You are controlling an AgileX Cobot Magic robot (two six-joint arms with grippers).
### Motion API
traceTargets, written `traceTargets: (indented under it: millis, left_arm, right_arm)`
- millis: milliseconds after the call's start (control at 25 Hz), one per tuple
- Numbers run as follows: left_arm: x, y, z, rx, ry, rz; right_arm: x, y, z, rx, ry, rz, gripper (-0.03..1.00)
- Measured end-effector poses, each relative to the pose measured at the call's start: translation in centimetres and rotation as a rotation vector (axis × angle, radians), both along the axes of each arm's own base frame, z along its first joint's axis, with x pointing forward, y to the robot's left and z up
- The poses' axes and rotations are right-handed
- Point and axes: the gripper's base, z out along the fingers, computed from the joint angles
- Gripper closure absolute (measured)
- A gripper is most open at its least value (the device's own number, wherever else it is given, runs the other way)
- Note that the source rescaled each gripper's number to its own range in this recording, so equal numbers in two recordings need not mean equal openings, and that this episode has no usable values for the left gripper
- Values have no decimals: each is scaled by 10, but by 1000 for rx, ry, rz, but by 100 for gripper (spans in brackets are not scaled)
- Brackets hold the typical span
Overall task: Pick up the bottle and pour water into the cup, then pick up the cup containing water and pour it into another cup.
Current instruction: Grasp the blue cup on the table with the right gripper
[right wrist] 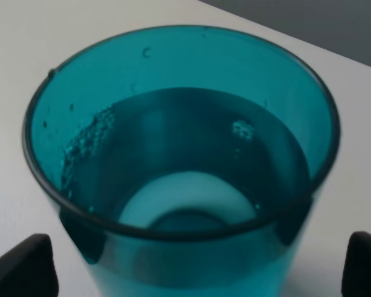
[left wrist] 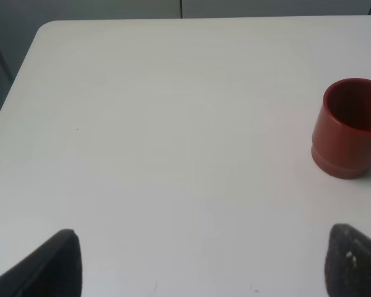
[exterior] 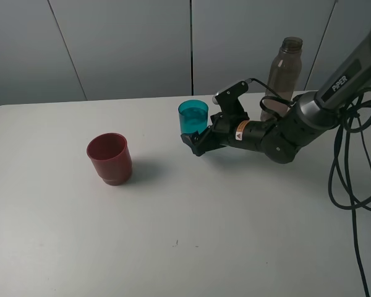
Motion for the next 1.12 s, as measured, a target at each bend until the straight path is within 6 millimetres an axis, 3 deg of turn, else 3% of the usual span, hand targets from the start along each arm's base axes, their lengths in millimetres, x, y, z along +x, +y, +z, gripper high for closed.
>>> traceTargets:
  millis: [240,1120]
  left_arm:
    - [0,0,0,-1,0,1]
    - [0,0,0,0,0,0]
  right_arm:
    - [5,10,0,5,-22,17,-3]
    - [17,16,-3,25,-57,21,-3]
